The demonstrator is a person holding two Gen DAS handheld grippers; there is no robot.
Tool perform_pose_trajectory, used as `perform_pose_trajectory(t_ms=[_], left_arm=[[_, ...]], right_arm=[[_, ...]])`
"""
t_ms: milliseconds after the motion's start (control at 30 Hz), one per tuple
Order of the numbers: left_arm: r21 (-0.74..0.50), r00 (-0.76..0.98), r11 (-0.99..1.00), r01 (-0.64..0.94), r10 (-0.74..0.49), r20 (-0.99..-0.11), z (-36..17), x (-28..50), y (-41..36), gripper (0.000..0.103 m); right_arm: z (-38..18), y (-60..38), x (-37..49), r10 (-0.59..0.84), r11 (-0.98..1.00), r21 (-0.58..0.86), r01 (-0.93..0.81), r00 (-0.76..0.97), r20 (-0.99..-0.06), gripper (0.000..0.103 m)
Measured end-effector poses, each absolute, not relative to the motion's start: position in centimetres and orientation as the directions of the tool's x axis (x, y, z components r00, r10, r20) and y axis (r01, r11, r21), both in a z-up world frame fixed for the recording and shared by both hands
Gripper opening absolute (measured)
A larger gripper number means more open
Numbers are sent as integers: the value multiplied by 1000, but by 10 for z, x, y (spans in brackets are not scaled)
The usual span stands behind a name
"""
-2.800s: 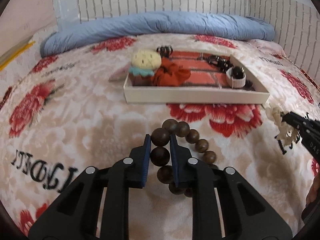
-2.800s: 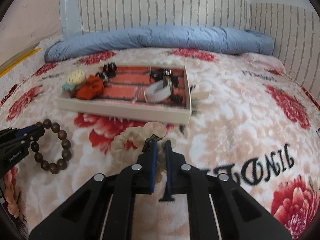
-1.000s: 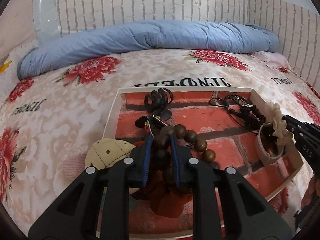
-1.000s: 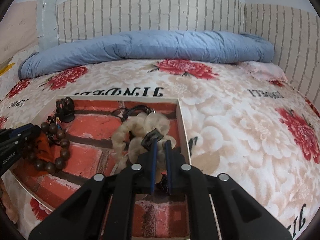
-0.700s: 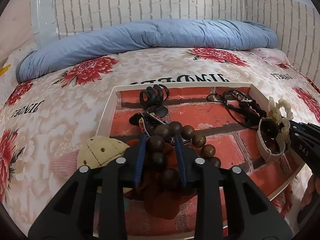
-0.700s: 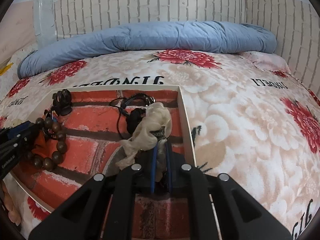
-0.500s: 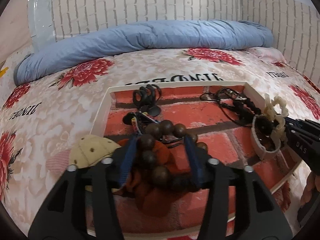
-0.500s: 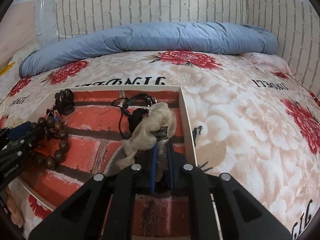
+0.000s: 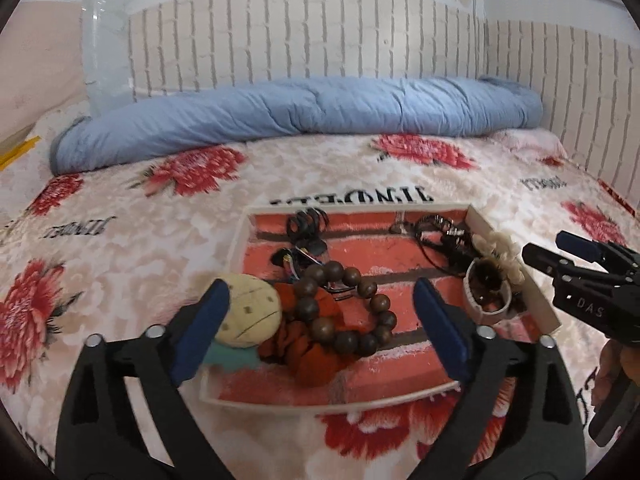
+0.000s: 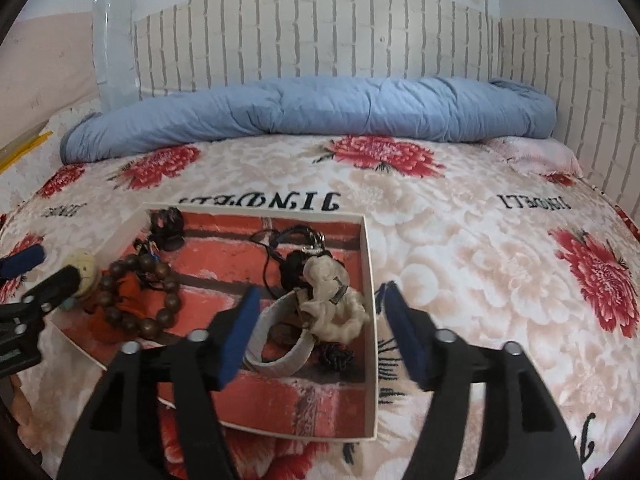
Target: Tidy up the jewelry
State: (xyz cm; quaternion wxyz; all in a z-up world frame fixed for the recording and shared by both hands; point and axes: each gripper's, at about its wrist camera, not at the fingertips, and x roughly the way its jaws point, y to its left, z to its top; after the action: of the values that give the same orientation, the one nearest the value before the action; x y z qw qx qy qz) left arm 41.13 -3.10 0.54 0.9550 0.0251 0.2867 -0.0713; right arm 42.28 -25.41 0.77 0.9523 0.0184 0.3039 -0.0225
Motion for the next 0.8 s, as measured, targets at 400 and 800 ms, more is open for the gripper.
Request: perform_pose_trajectory(t_ms=[400,800], left_arm=[[-1,892,995,104,-94,-443,41,318,-10,98],[-74,926,996,45,-69,-372,31,224,3,98]], right_arm=[[35,-239,344,-2,999,30,18,882,-472,91],[48,-229,250,7,1000,14,-2,919,-394,99]])
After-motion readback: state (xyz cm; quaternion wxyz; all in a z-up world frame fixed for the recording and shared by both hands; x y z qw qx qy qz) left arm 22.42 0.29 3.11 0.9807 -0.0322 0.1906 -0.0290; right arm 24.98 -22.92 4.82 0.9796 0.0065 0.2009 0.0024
